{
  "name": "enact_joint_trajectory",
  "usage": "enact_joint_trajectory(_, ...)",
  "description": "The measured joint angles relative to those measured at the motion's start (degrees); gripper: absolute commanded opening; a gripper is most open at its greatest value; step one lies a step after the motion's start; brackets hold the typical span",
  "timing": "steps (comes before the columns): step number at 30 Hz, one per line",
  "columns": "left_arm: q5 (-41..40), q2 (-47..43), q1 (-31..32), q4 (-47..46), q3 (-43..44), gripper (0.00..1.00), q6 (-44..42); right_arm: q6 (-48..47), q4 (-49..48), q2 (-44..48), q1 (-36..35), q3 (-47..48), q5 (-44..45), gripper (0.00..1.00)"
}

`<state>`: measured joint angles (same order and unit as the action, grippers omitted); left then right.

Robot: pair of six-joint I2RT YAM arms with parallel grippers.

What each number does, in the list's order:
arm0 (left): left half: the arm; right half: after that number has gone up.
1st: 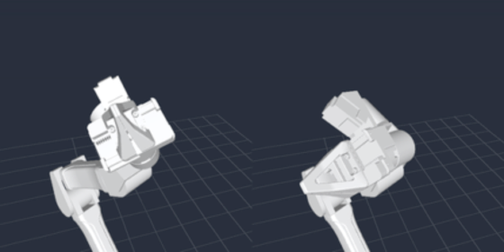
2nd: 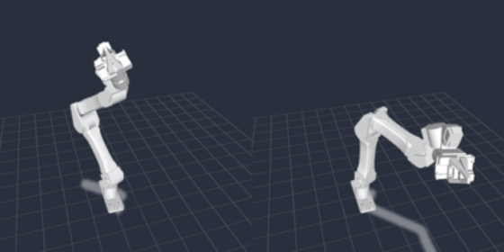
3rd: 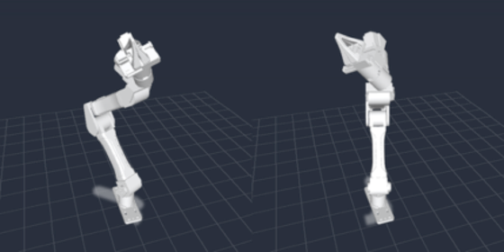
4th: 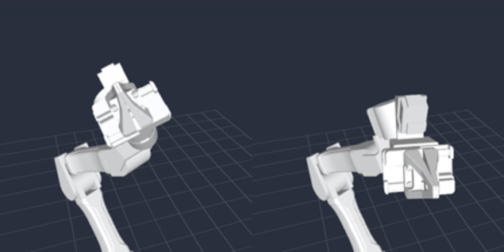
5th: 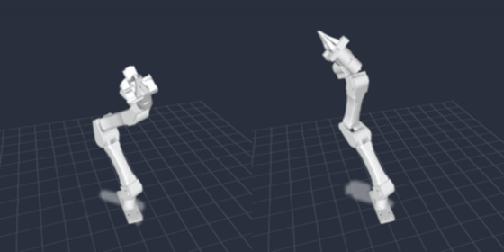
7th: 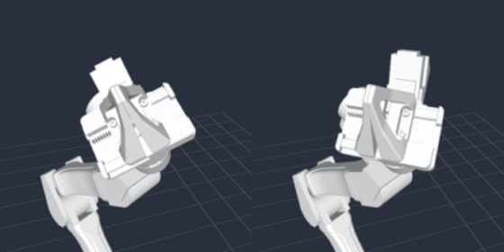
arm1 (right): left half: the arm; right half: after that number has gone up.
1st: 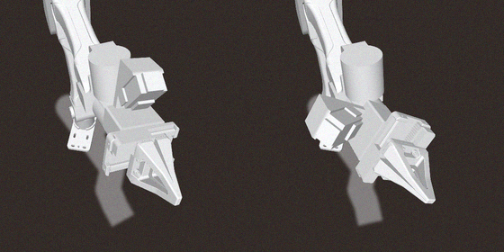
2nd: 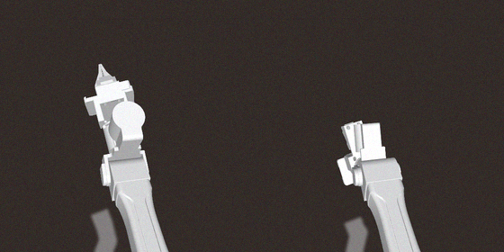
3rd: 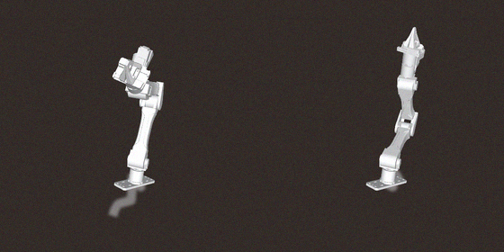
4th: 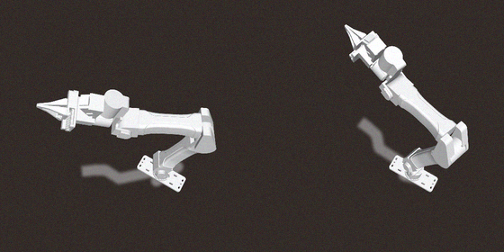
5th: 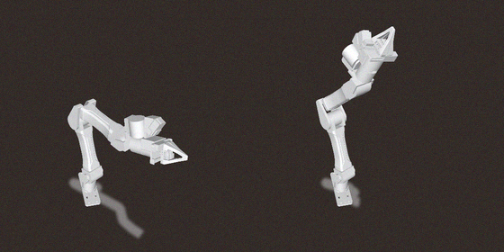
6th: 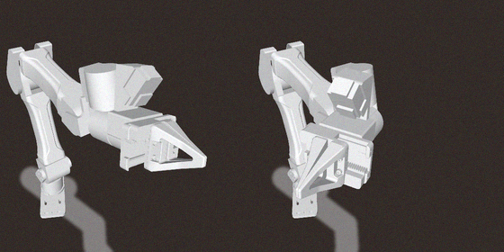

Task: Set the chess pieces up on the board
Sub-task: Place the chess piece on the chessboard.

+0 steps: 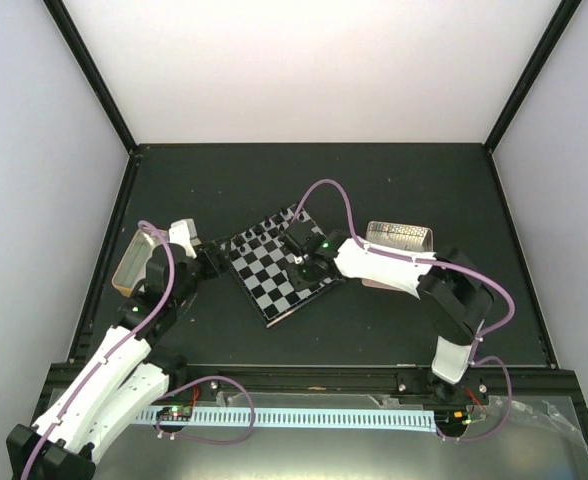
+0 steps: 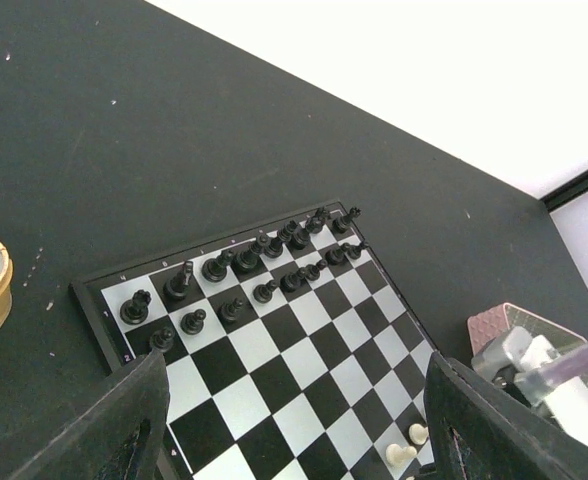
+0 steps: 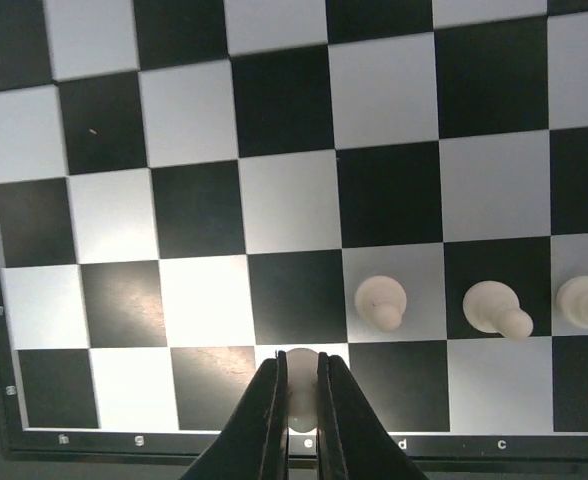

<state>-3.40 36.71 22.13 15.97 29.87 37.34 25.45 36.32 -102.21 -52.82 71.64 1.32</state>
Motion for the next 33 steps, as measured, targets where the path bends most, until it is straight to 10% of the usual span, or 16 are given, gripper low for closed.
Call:
enact_joint_trajectory(17,-0.1,0.0,0.0,0.1,0.0,0.71,0.0,-1.1,3.1,-8.0,-1.2,6.0,1.4,0.04)
enact_joint_trajectory(33,-0.1,0.0,0.0,0.1,0.0,0.72,0.0,-0.5,4.0,-7.6,-1.2,6.3,0.9,0.29)
